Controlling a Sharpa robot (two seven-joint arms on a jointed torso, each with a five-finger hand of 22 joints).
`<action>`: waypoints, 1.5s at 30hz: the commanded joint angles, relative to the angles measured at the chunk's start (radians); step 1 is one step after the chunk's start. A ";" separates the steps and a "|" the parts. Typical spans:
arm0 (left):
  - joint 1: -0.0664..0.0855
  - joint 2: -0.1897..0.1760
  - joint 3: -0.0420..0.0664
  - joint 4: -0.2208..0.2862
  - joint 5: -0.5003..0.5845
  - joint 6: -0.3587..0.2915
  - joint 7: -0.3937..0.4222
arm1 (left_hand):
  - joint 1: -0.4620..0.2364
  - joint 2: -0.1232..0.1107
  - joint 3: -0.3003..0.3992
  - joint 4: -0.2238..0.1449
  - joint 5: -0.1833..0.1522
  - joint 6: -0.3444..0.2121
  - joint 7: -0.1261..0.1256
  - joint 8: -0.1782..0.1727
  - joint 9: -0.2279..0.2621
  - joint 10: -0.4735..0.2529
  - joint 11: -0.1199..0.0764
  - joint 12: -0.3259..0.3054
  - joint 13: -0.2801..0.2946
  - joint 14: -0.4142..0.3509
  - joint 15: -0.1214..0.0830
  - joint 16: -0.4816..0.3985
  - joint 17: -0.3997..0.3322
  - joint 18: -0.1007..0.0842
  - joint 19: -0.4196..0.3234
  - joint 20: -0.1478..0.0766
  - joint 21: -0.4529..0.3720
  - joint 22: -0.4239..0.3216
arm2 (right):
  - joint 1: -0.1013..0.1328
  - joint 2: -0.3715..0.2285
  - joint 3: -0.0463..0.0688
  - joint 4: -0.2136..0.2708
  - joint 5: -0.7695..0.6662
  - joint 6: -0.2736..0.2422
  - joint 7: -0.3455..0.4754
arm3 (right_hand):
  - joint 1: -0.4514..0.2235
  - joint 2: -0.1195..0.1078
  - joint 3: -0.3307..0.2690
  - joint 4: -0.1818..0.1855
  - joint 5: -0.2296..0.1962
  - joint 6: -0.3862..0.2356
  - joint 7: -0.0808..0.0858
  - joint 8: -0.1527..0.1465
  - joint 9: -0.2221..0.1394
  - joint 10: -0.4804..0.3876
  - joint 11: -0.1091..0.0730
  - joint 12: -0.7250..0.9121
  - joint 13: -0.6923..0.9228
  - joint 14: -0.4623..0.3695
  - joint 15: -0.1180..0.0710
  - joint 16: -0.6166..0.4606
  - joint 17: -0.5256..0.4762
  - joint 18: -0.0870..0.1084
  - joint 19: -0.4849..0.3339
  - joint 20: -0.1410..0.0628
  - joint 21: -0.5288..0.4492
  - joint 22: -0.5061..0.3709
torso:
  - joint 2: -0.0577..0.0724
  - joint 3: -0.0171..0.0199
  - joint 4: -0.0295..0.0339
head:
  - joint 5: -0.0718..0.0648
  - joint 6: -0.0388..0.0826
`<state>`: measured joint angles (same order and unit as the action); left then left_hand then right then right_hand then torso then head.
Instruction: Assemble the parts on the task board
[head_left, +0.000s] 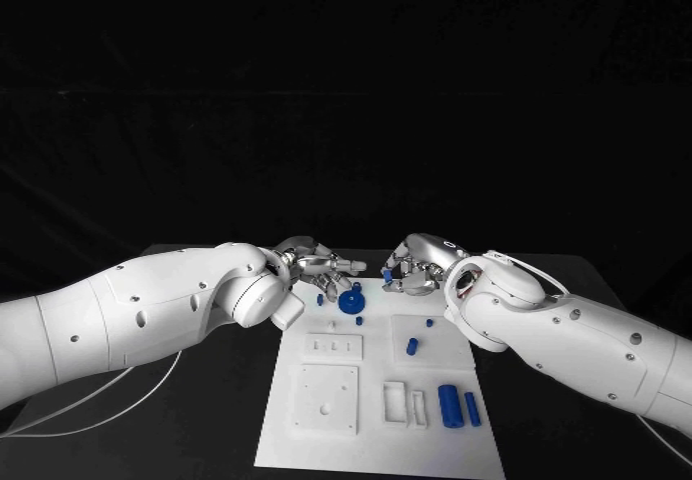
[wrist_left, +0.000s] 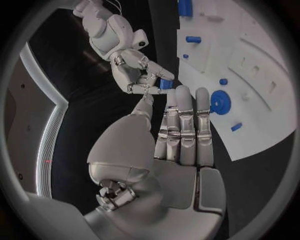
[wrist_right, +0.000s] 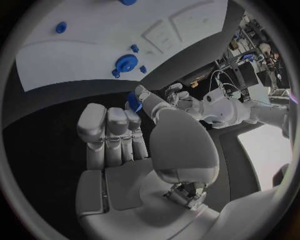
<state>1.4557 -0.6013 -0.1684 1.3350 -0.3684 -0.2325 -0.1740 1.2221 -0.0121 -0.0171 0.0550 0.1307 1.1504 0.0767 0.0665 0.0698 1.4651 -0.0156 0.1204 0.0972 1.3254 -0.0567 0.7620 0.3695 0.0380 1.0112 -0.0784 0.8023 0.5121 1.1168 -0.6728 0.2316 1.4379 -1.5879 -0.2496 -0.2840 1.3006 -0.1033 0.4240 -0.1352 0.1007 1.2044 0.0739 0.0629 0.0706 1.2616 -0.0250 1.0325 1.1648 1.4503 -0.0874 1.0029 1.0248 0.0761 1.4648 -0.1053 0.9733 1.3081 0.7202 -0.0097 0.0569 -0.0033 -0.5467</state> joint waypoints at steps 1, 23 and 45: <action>0.002 0.008 0.000 -0.004 -0.019 -0.003 -0.059 | -0.006 -0.018 0.002 0.016 -0.009 -0.005 -0.003 -0.002 0.001 0.047 0.006 -0.003 0.000 0.007 -0.001 -0.008 0.004 -0.010 0.004 0.002 -0.008 0.001 | 0.000 0.007 -0.001 0.009 -0.038 0.001 -0.036 | -0.001 -0.007 0.005 0.001 0.002 0.028 -0.009 0.000 0.001 -0.004 -0.003 -0.005 -0.001 -0.002 -0.005 -0.004 0.001 -0.004 0.029 -0.005 -0.004 0.120 | -0.001 0.0003 0.0008 | -0.003 -0.002; 0.001 0.033 -0.013 -0.008 -0.065 0.036 -0.110 | -0.055 -0.091 0.047 0.100 -0.078 -0.028 0.006 -0.002 -0.002 0.040 0.021 -0.053 -0.003 0.003 0.008 -0.026 0.012 -0.005 0.003 0.010 -0.021 0.004 | 0.000 0.030 -0.016 0.042 -0.043 0.022 -0.046 | -0.005 -0.005 -0.002 0.008 0.000 0.029 -0.011 0.000 0.001 -0.004 -0.004 -0.005 0.000 -0.001 -0.005 -0.004 0.003 -0.004 0.031 -0.005 -0.002 0.121 | -0.001 -0.0020 -0.0001 | -0.005 -0.002; 0.001 0.044 -0.014 0.000 -0.040 0.068 -0.114 | -0.053 -0.074 0.044 0.084 -0.073 -0.024 0.008 -0.002 -0.003 0.010 0.028 -0.056 -0.022 -0.002 0.013 -0.031 0.011 -0.003 0.003 0.016 -0.032 0.003 | 0.003 0.043 -0.027 0.042 -0.052 0.031 -0.055 | -0.003 -0.004 -0.009 0.009 0.011 0.030 -0.011 0.000 0.001 -0.004 -0.004 -0.005 0.000 -0.001 -0.005 -0.006 0.003 -0.005 0.032 -0.006 0.000 0.122 | 0.001 0.0006 0.0004 | -0.003 -0.003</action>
<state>1.4558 -0.5594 -0.1822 1.3319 -0.4188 -0.1905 -0.2881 1.1778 -0.0906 0.0249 0.1356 0.0571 1.1269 0.0854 0.0666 0.0674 1.4649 0.0058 0.0696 0.0757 1.3255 -0.0499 0.7356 0.3810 0.0380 1.0149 -0.0679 0.7758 0.5156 1.1198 -0.6310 0.2047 1.4794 -1.6226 -0.2321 -0.3338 1.2966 -0.1073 0.4180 -0.1298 0.1045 1.2115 0.0703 0.0597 0.0706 1.2597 -0.0268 1.0326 1.1651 1.4502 -0.0871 1.0030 1.0276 0.0763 1.4648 -0.1052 0.9736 1.3077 0.7198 -0.0096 0.0578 -0.0061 -0.5495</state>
